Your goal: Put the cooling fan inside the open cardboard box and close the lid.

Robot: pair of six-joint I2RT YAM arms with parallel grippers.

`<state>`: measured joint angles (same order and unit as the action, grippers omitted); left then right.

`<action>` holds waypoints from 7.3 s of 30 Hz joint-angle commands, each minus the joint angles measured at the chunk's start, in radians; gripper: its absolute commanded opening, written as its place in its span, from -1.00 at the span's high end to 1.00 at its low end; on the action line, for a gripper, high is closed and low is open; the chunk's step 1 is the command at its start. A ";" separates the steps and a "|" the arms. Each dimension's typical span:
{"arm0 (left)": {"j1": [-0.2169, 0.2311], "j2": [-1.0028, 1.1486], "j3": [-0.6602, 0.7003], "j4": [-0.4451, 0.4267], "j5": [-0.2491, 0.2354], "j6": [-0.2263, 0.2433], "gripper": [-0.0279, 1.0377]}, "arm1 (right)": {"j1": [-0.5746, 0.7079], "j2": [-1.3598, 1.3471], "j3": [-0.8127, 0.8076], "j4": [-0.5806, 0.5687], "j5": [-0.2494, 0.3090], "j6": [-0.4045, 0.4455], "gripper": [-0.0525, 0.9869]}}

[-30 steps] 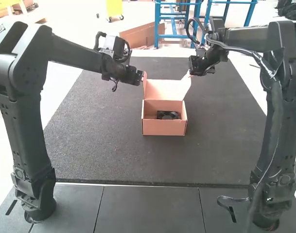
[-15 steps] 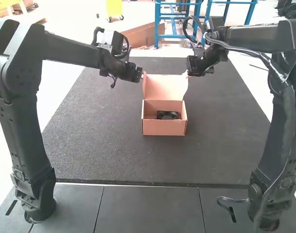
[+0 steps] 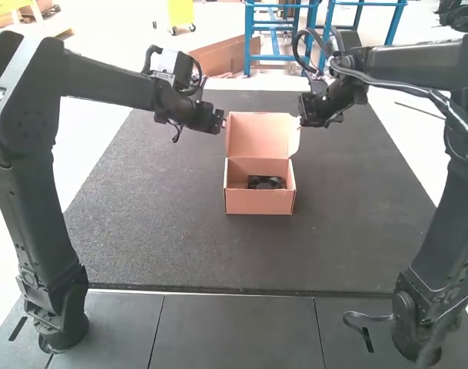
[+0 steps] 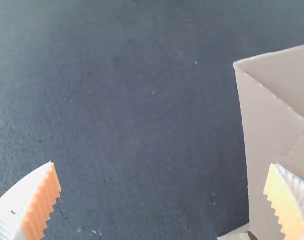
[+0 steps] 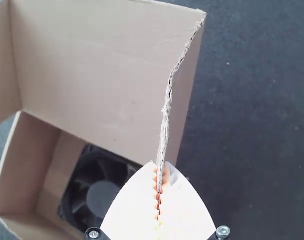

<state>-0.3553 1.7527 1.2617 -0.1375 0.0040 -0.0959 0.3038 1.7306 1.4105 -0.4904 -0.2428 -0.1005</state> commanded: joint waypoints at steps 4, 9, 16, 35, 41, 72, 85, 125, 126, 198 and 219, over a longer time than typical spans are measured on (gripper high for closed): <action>-0.011 -0.068 -0.025 0.006 0.093 -0.050 -0.87 | 0.015 -0.054 -0.058 0.006 -0.009 0.001 0.93; -0.011 -0.099 -0.051 0.022 0.139 -0.059 -0.87 | 0.017 -0.085 -0.105 0.018 -0.007 0.002 0.93; -0.010 -0.117 -0.073 0.024 0.162 -0.059 -0.87 | 0.017 -0.115 -0.154 0.026 -0.020 0.010 0.93; -0.060 -0.167 -0.183 0.030 0.172 -0.079 -0.87 | 0.017 -0.161 -0.217 0.030 -0.150 0.084 0.93; -0.068 -0.188 -0.212 0.033 0.172 -0.084 -0.87 | 0.041 -0.175 -0.271 0.030 -0.161 0.084 0.93; -0.033 -0.423 -0.252 0.018 0.014 -0.013 -0.87 | -0.029 -0.347 -0.297 0.105 0.046 0.059 -0.87; -0.166 -0.206 -0.044 0.016 -0.010 -0.013 -0.87 | -0.200 -0.413 -0.358 0.265 0.183 0.027 -0.87; -0.189 -0.110 -0.148 -0.037 -0.056 0.035 -0.87 | -0.229 -0.405 -0.320 0.098 0.027 0.061 -0.86; -0.174 -0.144 -0.107 -0.050 -0.055 0.021 -0.87 | -0.229 -0.405 -0.318 0.098 0.027 0.062 -0.86; 0.151 -1.754 -1.263 0.125 -0.322 -0.199 -0.86 | -0.183 -1.731 -1.411 0.550 0.252 0.008 -0.85; 0.207 -1.753 -1.263 0.119 -0.173 -0.028 -0.86 | -0.184 -1.731 -1.411 0.501 0.250 0.022 -0.85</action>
<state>-0.1341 0.0101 0.0055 -0.0284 -0.1852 -0.1459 0.1223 0.0063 0.0036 0.0059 0.0185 -0.0887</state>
